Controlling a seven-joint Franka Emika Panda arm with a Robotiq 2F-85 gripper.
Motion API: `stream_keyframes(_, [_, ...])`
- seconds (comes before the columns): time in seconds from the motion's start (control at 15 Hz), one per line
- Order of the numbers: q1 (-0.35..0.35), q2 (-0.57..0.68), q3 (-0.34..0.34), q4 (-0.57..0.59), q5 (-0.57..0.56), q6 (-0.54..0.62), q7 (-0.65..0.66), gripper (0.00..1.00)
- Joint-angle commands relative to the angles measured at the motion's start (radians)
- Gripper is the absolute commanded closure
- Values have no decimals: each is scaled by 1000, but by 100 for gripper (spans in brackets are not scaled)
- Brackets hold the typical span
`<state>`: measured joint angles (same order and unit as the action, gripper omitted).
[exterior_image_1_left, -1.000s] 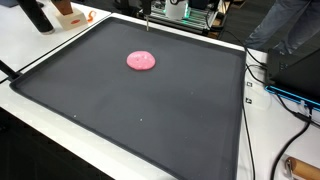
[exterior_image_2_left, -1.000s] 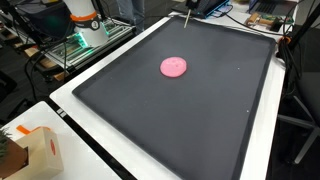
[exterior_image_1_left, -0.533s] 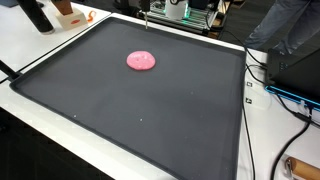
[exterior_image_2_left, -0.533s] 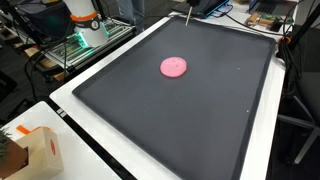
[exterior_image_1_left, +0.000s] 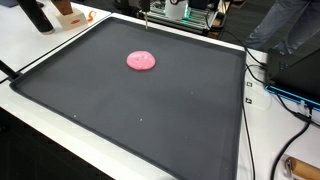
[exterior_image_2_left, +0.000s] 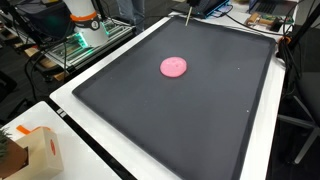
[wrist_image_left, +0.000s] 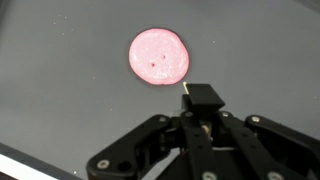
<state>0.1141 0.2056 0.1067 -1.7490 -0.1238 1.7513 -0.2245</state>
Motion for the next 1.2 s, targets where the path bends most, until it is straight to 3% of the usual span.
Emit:
stream_keyframes(0.0, [-5,3,6,-28,11,20,-17,97])
stream_keyframes(0.6, [-14,-24,11,-193,-3,252,-149,97])
stream_keyframes(1.13, [-26,-8,3,-295,-30,387,-194,97])
